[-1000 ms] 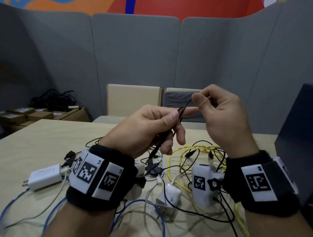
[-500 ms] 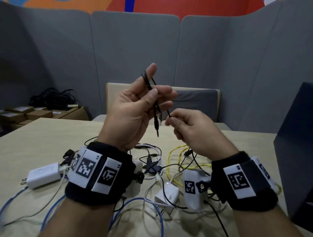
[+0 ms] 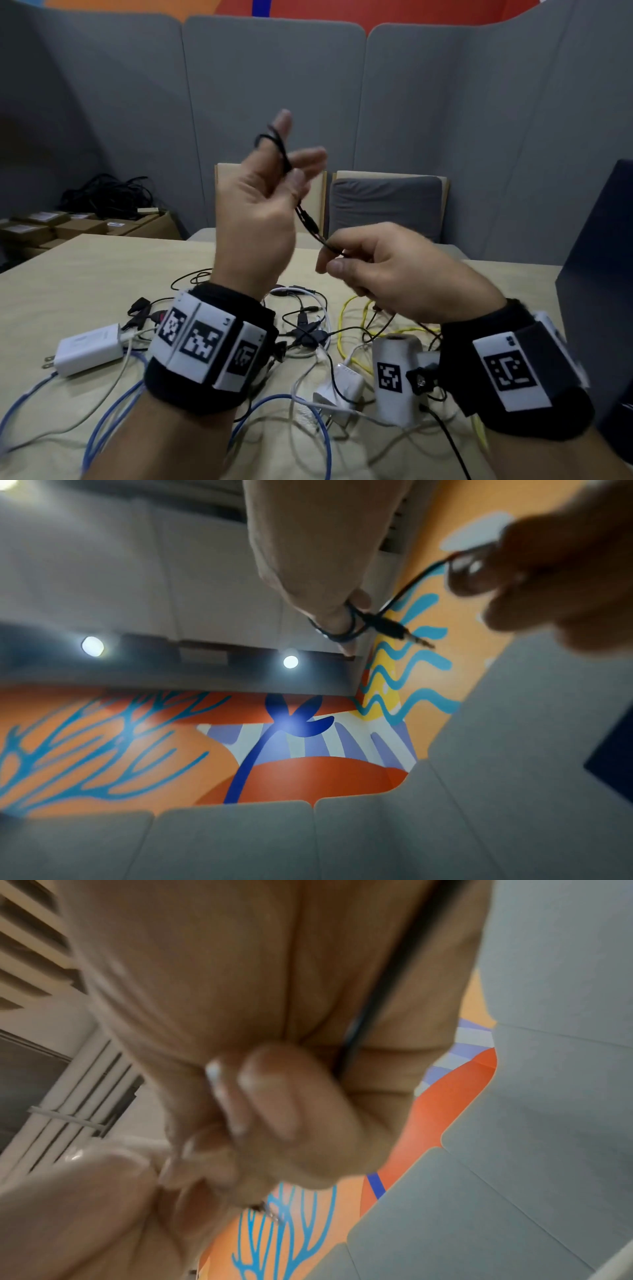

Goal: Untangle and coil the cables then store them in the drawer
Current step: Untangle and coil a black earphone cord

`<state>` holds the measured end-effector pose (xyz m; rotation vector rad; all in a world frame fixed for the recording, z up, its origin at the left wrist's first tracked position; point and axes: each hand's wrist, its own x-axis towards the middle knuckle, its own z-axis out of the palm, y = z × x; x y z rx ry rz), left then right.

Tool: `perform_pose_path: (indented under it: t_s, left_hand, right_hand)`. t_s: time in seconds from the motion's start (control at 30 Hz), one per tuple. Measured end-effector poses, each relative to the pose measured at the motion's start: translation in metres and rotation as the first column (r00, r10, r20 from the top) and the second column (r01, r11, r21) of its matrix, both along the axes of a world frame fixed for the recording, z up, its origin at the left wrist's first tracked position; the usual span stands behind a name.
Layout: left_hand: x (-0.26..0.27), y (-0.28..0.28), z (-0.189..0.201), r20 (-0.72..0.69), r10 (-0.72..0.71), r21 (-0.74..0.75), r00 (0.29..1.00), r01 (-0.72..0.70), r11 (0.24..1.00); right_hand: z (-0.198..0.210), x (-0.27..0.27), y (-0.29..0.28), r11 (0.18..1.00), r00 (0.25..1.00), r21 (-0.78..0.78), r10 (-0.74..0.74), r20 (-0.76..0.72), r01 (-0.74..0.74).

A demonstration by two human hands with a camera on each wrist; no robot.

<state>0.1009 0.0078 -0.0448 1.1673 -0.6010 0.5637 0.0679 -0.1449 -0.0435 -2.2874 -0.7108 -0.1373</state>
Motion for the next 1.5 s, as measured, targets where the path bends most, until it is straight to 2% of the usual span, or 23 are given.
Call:
perform_pose_path:
  t_s: [0.07, 0.13, 0.23, 0.3, 0.5, 0.67, 0.77, 0.9, 1.1, 1.2, 1.27, 1.4, 1.5]
  left_hand:
    - [0.001, -0.004, -0.005, -0.026, -0.015, 0.25, 1.0, 0.021, 0.968]
    - [-0.003, -0.007, -0.007, -0.117, -0.091, 0.407, 0.989, 0.132, 0.904]
    - [-0.012, -0.009, -0.007, -0.208, -0.172, 0.562, 0.963, 0.262, 0.785]
    - [-0.014, -0.008, -0.006, -0.233, -0.2, 0.59, 0.952, 0.302, 0.749]
    - [-0.016, -0.005, -0.004, -0.313, -0.365, 0.46, 0.877, 0.477, 0.749]
    - [-0.018, 0.0, -0.001, -0.303, -0.52, 0.298, 0.799, 0.598, 0.744]
    - [-0.019, 0.004, 0.001, -0.233, -0.588, 0.179, 0.775, 0.629, 0.757]
    - [-0.019, 0.006, 0.004, -0.147, -0.647, 0.04, 0.748, 0.658, 0.752]
    - [-0.023, 0.006, 0.009, -0.06, -0.668, -0.097, 0.741, 0.662, 0.743]
    - [-0.024, 0.007, 0.013, -0.023, -0.655, -0.125, 0.755, 0.648, 0.751]
    - [-0.023, 0.007, 0.016, -0.002, -0.609, -0.193, 0.793, 0.597, 0.778]
    - [-0.015, 0.011, 0.019, 0.076, -0.452, -0.425, 0.889, 0.439, 0.792]
    - [-0.01, 0.012, 0.017, 0.076, -0.245, -0.495, 0.966, 0.25, 0.832]
  right_hand:
    - [0.009, -0.004, -0.008, 0.999, 0.993, 0.046, -0.03, 0.114, 0.025]
    - [0.015, -0.005, -0.017, 0.992, 0.965, 0.101, -0.103, 0.242, 0.081]
    - [0.017, -0.005, -0.026, 0.971, 0.9, 0.18, -0.215, 0.379, 0.156]
    - [0.017, -0.004, -0.03, 0.958, 0.863, 0.207, -0.269, 0.428, 0.196]
    - [0.016, -0.003, -0.035, 0.93, 0.767, 0.273, -0.361, 0.531, 0.248]
    - [0.015, 0.001, -0.039, 0.916, 0.739, 0.304, -0.392, 0.548, 0.261]
    - [0.013, 0.005, -0.041, 0.902, 0.749, 0.322, -0.421, 0.512, 0.288]
    - [0.008, 0.01, -0.039, 0.906, 0.801, 0.319, -0.403, 0.443, 0.279]
    - [0.005, 0.014, -0.034, 0.906, 0.849, 0.366, -0.357, 0.389, 0.213]
    - [0.001, 0.016, -0.029, 0.907, 0.928, 0.38, -0.285, 0.241, 0.18]
    - [-0.002, 0.017, -0.026, 0.922, 0.964, 0.345, -0.231, 0.134, 0.173]
    - [-0.004, 0.014, -0.019, 0.981, 0.982, 0.06, -0.187, 0.017, 0.186]
    - [0.001, 0.002, -0.016, 0.982, 0.989, -0.119, -0.149, 0.009, 0.149]
